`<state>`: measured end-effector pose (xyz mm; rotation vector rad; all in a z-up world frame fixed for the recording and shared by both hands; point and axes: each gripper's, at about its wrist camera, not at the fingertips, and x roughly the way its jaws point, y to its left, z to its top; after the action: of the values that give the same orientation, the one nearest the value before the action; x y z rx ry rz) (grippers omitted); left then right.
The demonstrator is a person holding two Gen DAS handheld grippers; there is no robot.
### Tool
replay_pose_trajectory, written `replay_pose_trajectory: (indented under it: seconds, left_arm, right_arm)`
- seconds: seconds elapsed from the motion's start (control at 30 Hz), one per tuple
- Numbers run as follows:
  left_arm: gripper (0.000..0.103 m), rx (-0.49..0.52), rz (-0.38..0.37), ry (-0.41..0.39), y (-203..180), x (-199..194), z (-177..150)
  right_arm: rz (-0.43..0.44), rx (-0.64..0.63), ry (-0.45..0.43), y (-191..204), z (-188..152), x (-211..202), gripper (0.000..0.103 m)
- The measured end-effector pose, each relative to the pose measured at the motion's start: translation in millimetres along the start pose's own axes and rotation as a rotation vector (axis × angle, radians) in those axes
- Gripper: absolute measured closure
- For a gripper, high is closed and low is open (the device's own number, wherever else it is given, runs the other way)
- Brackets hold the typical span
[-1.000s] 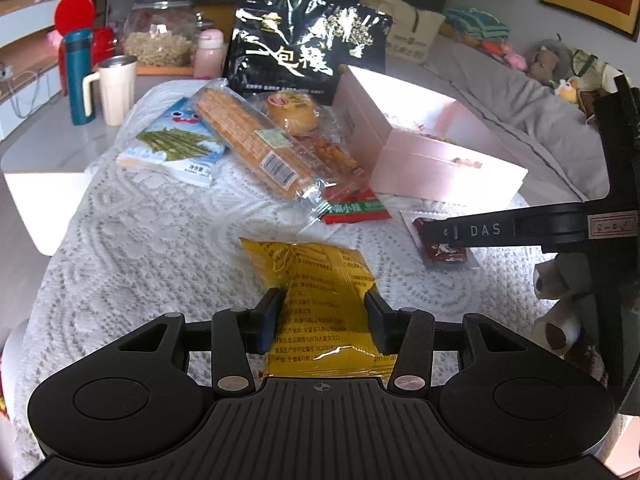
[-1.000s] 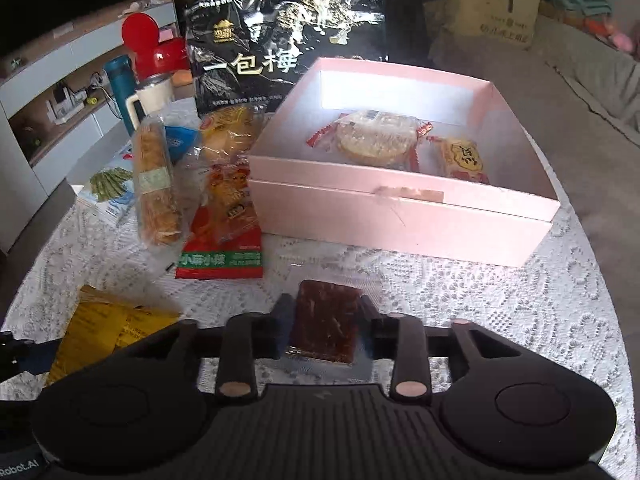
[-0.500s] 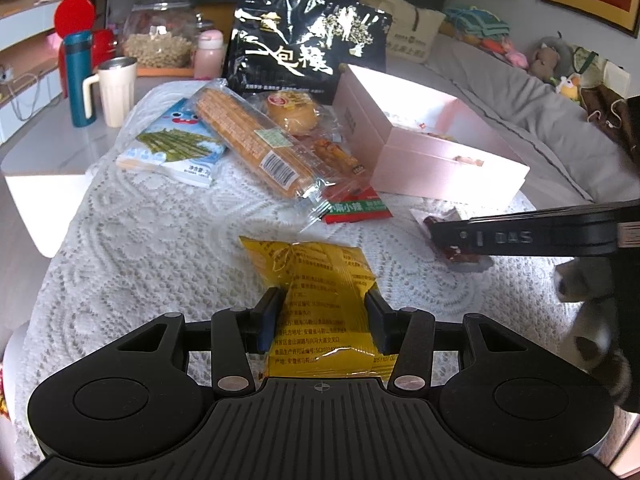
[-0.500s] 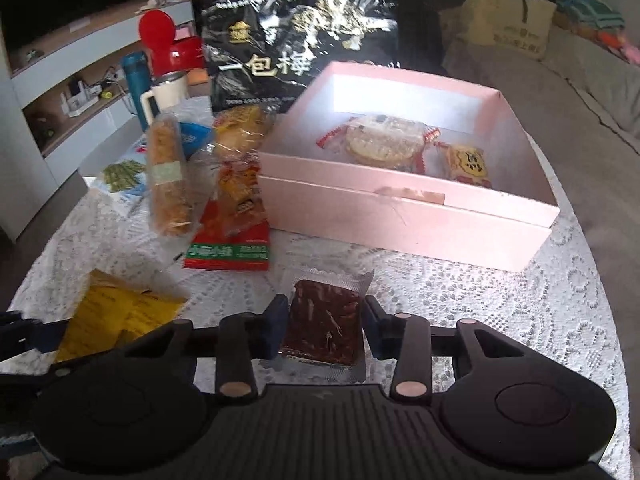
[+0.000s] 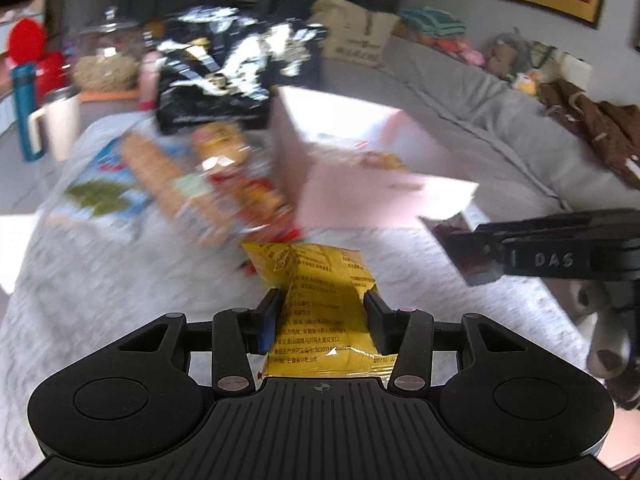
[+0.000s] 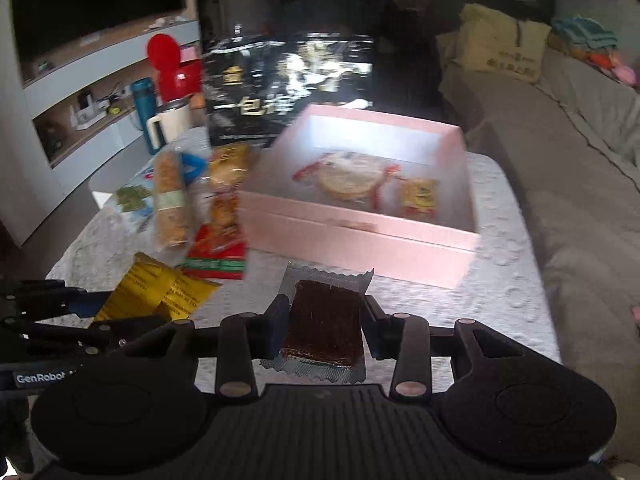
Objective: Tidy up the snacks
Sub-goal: 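Carry the jerky slab into the pink box with right while left drops yellow bag there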
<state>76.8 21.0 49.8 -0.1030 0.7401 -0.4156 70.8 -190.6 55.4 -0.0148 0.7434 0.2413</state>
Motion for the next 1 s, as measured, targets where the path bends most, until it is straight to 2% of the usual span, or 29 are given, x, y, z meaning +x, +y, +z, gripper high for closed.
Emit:
replay_pose_trajectory:
  seconds: [0.13, 0.23, 0.33, 0.4, 0.47, 0.6, 0.67, 0.73, 0.87, 0.93, 1.0]
  left_arm:
    - [0.053, 0.014, -0.071, -0.056, -16, 2, 44]
    - [0.053, 0.054, -0.079, -0.141, -29, 1, 89]
    - [0.053, 0.087, -0.080, -0.188, -40, 14, 137]
    - [0.052, 0.077, -0.089, -0.192, -41, 28, 159]
    - [0.052, 0.057, -0.103, -0.162, -36, 51, 175]
    - [0.052, -0.003, -0.071, -0.031, -19, 109, 180]
    - [0.053, -0.049, -0.095, 0.002, -8, 125, 172]
    - [0.053, -0.077, -0.128, -0.011, 2, 128, 167]
    - [0.053, -0.097, -0.141, -0.013, 13, 122, 165]
    - [0.053, -0.106, -0.117, -0.053, 24, 106, 163]
    - [0.053, -0.082, -0.058, -0.094, 34, 89, 163]
  right_arm:
    - [0.003, 0.053, -0.024, -23, 11, -10, 0.064]
    - [-0.012, 0.072, -0.095, -36, 37, -22, 0.064]
    - [-0.046, 0.078, -0.172, -45, 71, -28, 0.064]
    - [-0.059, 0.086, -0.194, -52, 93, -23, 0.064]
    - [-0.079, 0.094, -0.191, -60, 111, -11, 0.064]
    - [-0.084, 0.109, -0.161, -73, 130, 24, 0.057]
    - [-0.078, 0.140, -0.122, -79, 131, 39, 0.055]
    - [-0.066, 0.148, -0.098, -80, 129, 51, 0.055]
    - [-0.075, 0.143, -0.082, -77, 123, 61, 0.055]
    - [-0.083, 0.152, -0.074, -77, 121, 62, 0.055]
    - [-0.087, 0.147, -0.066, -75, 119, 62, 0.055]
